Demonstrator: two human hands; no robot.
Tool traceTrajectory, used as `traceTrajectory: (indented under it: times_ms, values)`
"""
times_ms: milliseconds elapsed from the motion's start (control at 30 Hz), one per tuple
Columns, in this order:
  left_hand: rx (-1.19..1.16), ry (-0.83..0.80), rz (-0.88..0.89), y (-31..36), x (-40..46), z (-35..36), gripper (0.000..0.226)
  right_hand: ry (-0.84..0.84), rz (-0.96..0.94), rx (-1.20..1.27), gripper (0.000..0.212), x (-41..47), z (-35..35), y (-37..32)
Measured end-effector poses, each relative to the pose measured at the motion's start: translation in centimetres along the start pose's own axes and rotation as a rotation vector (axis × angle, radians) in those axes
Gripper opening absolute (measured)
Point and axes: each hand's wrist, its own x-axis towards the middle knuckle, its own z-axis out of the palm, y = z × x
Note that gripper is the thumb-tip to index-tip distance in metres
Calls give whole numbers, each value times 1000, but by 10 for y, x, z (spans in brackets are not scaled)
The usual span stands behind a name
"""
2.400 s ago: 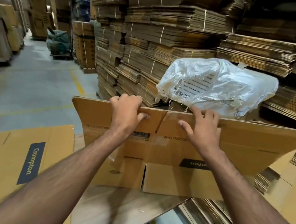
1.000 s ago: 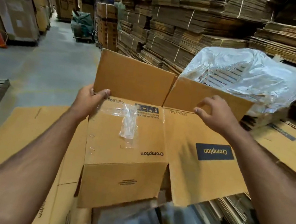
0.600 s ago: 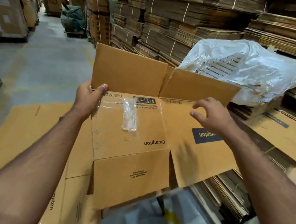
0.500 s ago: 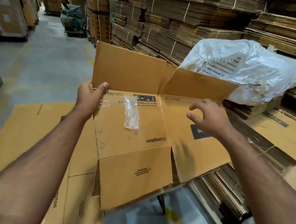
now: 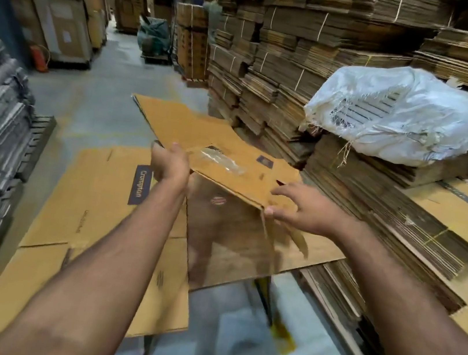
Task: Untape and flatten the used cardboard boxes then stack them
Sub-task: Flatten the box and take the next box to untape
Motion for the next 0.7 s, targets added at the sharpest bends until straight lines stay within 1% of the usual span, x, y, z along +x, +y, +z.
traceTrajectory:
  times_ms: [33,67,133,167,233,333,367,433,500,633,700]
  values:
    - [-69,-63,-41,-6,-10,-5,25,-17,-1,13,87,-12,10,-6]
    - [-135,-114,-83,-11,-18,-9,22,1,23,32,90,-24,20,-9]
    - [-206,-192,-171,-22,-38,-26,22,106,117,65,84,-48,43,-7]
    - [-218,-232,-202,-28,-50,-37,24,161,177,57,80,-59,53,-5]
    - [-212,-333,-289,-37,-73,-59,25,209,269,38,62,-80,69,-7]
    - [-181,-463,-384,-54,-89,-95,22,250,287,17,36,-101,85,-25]
    - [-155,-488,-390,-59,-91,-106,21,269,277,27,33,-105,89,-31]
    - [-104,-534,-357,-64,-97,-126,14,273,240,76,37,-114,93,-44]
    - [-76,-589,-310,-64,-103,-143,19,279,184,96,44,-121,94,-56]
    - [-116,-691,-204,-58,-101,-166,34,445,156,75,35,-126,86,-79]
    - [-148,-703,-148,-51,-94,-177,37,476,151,11,40,-124,80,-93]
